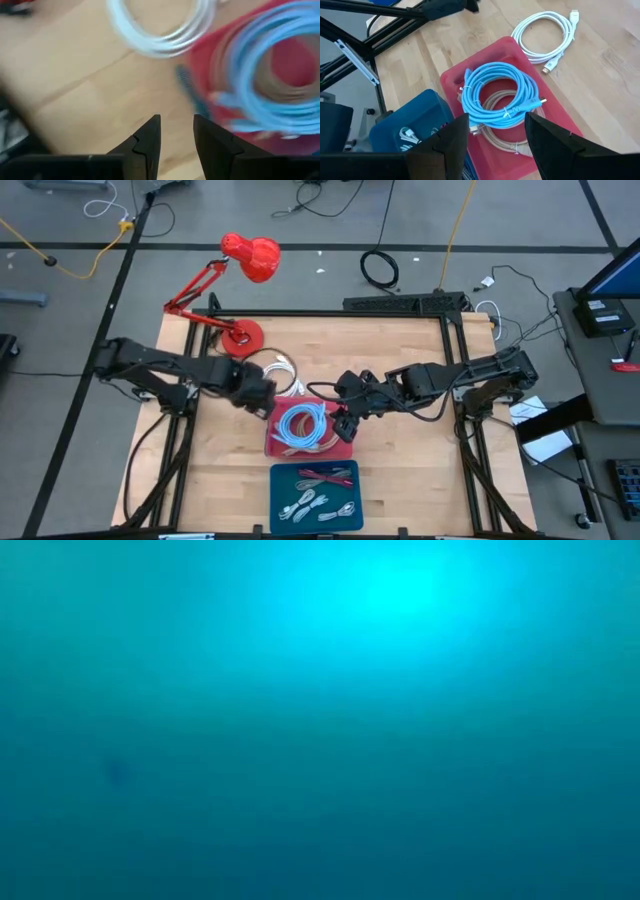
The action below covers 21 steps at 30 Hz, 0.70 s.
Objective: Pick & Place USB Port
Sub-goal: Put the blue and black charger cable into the blue bin
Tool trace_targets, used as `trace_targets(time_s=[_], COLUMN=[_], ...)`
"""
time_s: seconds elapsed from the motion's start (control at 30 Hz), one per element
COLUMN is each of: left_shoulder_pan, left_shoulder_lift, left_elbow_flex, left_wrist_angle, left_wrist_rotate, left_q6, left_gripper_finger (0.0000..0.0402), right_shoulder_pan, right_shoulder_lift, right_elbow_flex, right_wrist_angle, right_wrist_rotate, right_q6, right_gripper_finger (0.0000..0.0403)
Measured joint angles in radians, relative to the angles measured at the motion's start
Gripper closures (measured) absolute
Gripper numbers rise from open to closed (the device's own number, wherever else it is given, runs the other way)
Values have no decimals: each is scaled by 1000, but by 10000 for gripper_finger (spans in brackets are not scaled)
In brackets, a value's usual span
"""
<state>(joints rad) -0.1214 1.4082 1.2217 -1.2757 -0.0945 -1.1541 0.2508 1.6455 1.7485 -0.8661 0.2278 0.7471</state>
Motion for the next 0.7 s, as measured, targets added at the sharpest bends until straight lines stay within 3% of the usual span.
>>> trace_targets(time_s=[0.13,0.37,0.7], left_shoulder_pan=[-74,-154,-150], left_shoulder_lift=[-5,-1,-3], left_elbow_flex=[-66,-256,-396], left_wrist_angle=[20,261,465], left_wrist_rotate=[-30,-74,-77], left_q6=[-118,-276,-291], left_gripper_finger=[284,282,282], right_shoulder_pan=[0,0,0], right_shoulder_lift=[0,0,0], right_elbow_flex=[0,0,0], right_wrist_angle=[-2,-4,2], right_wrist_rotate=[-24,-25,-48], right_q6=[1,6,27], right_gripper_finger=[218,218,218])
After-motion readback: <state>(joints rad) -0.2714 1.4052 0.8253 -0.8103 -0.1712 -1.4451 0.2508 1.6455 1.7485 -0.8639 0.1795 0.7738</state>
